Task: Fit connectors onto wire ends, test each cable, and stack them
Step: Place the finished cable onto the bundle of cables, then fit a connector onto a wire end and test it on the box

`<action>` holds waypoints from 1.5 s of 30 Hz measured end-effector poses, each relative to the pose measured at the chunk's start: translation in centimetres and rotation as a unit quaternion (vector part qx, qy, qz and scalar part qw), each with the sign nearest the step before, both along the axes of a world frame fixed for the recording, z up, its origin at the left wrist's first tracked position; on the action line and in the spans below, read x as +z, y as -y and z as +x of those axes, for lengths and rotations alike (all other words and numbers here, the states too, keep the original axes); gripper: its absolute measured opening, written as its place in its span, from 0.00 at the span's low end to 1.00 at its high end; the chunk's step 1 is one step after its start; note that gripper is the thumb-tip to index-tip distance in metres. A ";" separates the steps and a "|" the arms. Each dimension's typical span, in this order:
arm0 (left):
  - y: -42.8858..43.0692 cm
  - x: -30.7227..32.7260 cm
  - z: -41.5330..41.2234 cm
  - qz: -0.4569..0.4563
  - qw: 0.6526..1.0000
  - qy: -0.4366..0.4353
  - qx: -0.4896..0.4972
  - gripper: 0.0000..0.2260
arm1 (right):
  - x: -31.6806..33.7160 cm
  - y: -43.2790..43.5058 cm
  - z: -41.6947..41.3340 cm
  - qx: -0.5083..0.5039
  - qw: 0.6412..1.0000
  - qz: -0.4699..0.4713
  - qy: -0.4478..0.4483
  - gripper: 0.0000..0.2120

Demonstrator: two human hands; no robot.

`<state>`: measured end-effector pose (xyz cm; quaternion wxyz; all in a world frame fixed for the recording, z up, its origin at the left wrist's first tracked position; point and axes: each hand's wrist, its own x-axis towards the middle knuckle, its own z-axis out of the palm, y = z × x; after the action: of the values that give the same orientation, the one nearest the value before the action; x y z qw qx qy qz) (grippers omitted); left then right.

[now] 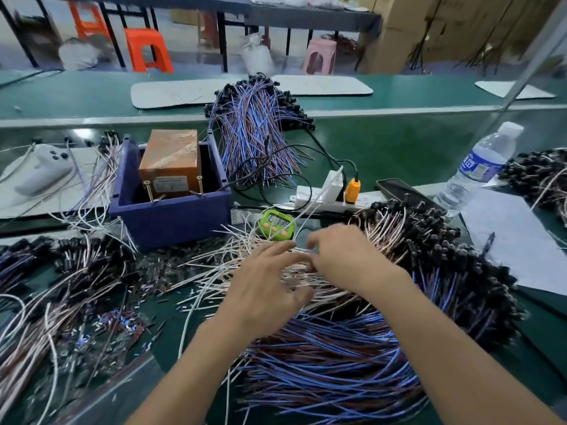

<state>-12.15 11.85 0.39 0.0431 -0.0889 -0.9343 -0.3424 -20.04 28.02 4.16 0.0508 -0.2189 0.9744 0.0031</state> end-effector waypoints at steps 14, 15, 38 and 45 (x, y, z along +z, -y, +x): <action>-0.2 -2.8 -2.5 -0.233 0.972 0.004 -0.030 0.45 | -2.9 -2.4 -1.2 0.004 0.996 0.067 -0.056 0.12; -0.3 -2.7 -2.7 -0.244 0.969 0.008 -0.030 0.44 | -2.7 -2.2 -1.3 0.008 0.995 0.086 -0.054 0.13; -0.5 -2.6 -2.1 -0.205 0.978 -0.036 0.008 0.39 | -1.5 1.6 -2.2 -0.078 0.967 -0.140 0.201 0.20; 0.4 -0.4 -2.1 -0.219 0.974 0.037 -0.050 0.43 | -3.8 2.1 0.3 -0.095 0.985 -0.143 0.015 0.08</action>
<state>-14.23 11.43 -0.04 -0.0289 -0.1299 -0.9820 -0.1338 -19.69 25.93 0.39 0.0339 -0.1299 0.9804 -0.1440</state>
